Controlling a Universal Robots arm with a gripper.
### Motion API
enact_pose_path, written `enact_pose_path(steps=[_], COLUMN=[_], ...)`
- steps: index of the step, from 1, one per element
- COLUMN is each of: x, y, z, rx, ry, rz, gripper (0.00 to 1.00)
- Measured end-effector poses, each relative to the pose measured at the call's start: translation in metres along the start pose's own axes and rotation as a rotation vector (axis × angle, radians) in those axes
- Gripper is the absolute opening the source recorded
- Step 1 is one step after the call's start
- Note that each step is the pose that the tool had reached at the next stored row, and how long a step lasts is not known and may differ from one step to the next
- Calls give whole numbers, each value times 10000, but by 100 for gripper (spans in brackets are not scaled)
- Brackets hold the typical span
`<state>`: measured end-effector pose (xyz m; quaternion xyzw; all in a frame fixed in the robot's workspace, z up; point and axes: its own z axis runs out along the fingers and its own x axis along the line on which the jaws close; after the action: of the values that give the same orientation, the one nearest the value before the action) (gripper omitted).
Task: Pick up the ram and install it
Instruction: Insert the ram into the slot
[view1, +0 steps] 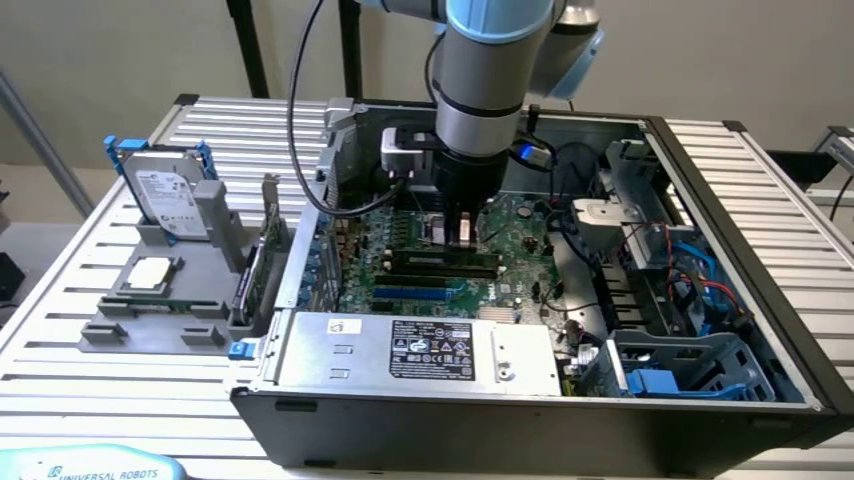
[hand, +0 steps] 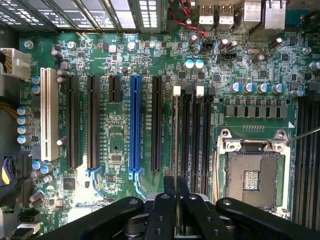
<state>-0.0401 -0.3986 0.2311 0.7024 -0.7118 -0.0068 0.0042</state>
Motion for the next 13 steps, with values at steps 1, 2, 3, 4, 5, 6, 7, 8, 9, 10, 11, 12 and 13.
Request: enact_pose_path(steps=[1,2,3,4,5,6,7,8,9,10,11,12,13], x=[-5,-9,-12,-13,-13,-13,-13,-13,-13,-13,-14,-15,-18], y=[0,0,-1,-1,0,0,0,0,0,0,0,0,0], z=[2,4,7,8,9,9,10,11,12,14,16,18,19], rx=[0,0,1,1,1,1,1,1,1,1,1,1,1], ry=[4,9,15,28,46,68,88,105,117,126,133,137,139], rz=[3,6,9,14,19,22,25,29,33,39,45,56,71], gripper=[13,13,13,13,13,13,13,13,13,13,13,13,13])
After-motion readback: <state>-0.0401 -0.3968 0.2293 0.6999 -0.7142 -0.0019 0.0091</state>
